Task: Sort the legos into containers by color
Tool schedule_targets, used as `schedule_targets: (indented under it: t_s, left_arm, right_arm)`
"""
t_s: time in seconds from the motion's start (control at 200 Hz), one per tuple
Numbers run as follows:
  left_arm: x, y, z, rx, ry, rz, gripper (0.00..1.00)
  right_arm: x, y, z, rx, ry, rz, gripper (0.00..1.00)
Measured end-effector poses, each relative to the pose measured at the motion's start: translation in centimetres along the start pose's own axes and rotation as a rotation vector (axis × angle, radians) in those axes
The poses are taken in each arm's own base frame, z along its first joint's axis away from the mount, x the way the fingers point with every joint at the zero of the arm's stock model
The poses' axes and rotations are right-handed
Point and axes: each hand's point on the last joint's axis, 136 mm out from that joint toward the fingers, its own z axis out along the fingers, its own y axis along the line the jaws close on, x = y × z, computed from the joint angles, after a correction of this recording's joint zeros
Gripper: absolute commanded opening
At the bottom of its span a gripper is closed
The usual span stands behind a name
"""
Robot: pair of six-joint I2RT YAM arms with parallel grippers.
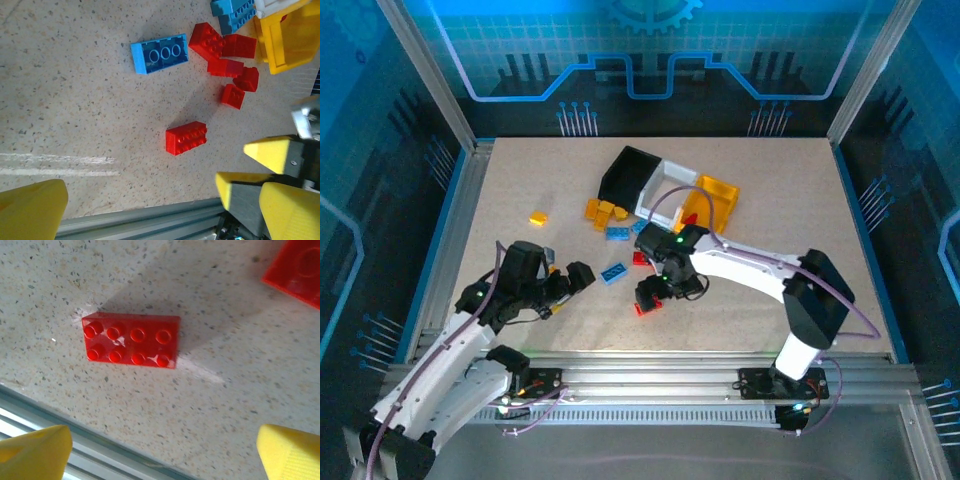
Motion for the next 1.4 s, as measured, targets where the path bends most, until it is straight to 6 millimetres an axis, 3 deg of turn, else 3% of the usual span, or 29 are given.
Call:
schedule_targets:
  t_s: [0.28,0.5,1.08,1.4]
  left_arm:
    - [0.9,0.9,-1.4,-0.007,-0.01,0.002,0.99]
    - [1.4,1.6,-1.9,-0.018,-0.014,0.0,0.99]
    - [1.7,2.2,-1.7,-0.04,0.0,-0.009,0.99]
    - [1.8,2.3,-1.7,-0.041,0.001,-0.011,0.99]
  right_arm:
    - [-1.6,1.2,2.3,0.051,0.021,-0.048,1.0]
    - [-1.9,2.1,3.8,0.068,0.047,-0.077,1.0]
    - [-1.8,2.2,5.6,0.085,0.076,-0.075,0.93]
    - [-2.2,2.1,6.2,0.09,0.074,-0.051,0.84]
